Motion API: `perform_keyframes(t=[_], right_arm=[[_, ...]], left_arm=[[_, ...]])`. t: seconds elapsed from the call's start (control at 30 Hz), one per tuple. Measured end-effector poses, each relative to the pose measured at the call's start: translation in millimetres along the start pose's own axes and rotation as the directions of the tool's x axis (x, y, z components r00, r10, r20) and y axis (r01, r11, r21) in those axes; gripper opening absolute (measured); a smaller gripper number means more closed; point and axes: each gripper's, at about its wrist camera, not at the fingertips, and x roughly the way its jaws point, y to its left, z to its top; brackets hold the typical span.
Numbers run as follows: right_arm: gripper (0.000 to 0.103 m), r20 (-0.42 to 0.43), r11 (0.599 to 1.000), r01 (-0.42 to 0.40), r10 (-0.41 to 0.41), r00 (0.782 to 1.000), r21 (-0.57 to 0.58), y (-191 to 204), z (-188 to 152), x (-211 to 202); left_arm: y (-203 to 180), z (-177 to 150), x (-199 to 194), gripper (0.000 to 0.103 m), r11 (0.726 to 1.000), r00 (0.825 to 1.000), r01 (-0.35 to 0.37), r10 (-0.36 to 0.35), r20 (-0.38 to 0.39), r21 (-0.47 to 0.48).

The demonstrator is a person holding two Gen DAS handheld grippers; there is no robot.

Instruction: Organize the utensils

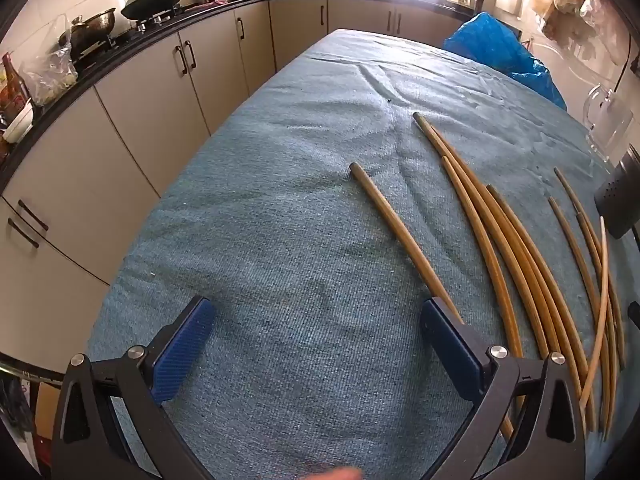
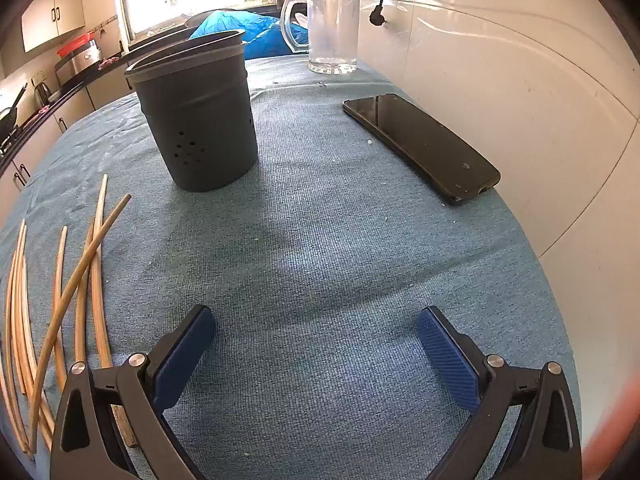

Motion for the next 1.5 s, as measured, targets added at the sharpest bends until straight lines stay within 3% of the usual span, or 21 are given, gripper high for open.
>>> perform_keyframes(t=[0.17,0.27,0.37,0.5,0.63,0.7,0.83,0.93,1.0,1.13,1.27,1.37,1.5], right_arm=[[0.103,0.001,1.000,0.005,-0.005,1.000,-0.003,0,0,0],[0.103,0.000,1.000,0.005,-0.005,1.000,-0.003,1,0,0],[0.103,-0.001,1.000,0.007,-0.007,1.000,-0.002,2,1,0],[0.103,-0.002,1.000,0.002,-0.002,1.000,-0.006,2,1,0],[0.103,-0.009,0.999,-0.011,0.010,1.000,-0.050,3,-5,-9],[0.103,0.051,0.999,-0.024,0.026,0.998,-0.041,2,-13,-28],[0.103,0.212,0.994,-0.099,0.107,0.971,-0.047,7,-27,-80],[0.103,0.350,0.979,-0.164,0.196,0.916,-0.120,19,-42,-127],[0.103,0.390,0.967,-0.187,0.241,0.889,-0.173,30,-51,-143],[0.103,0.407,0.943,-0.221,0.308,0.860,-0.249,49,-59,-160],[0.103,0.494,0.952,-0.172,0.279,0.823,-0.252,55,-70,-178],[0.103,0.495,0.951,-0.156,0.274,0.825,-0.267,61,-71,-180],[0.103,0.462,0.949,-0.156,0.272,0.844,-0.274,59,-70,-173]], left_arm=[[8,-5,-6,0.103,1.000,0.999,-0.007,0.008,0.036,-0.024],[-4,-5,-10,0.103,0.998,0.997,-0.068,0.069,0.037,-0.007],[-9,-16,-30,0.103,0.991,0.984,-0.134,0.135,0.116,-0.016],[-2,-26,-70,0.103,0.989,0.966,-0.129,0.141,0.218,-0.068],[-6,-30,-94,0.103,0.987,0.950,-0.150,0.160,0.268,-0.059],[-6,-33,-104,0.103,0.987,0.946,-0.152,0.161,0.283,-0.053],[-6,-38,-120,0.103,0.989,0.937,-0.134,0.148,0.317,-0.067],[-7,-49,-132,0.103,0.988,0.915,-0.133,0.155,0.372,-0.083],[-7,-54,-137,0.103,0.987,0.907,-0.135,0.156,0.390,-0.083],[-8,-57,-139,0.103,0.986,0.911,-0.149,0.165,0.379,-0.070],[-9,-61,-143,0.103,0.981,0.888,-0.164,0.193,0.417,-0.103],[-11,-62,-145,0.103,0.976,0.875,-0.185,0.215,0.433,-0.112],[-13,-62,-141,0.103,0.979,0.888,-0.176,0.204,0.413,-0.105]])
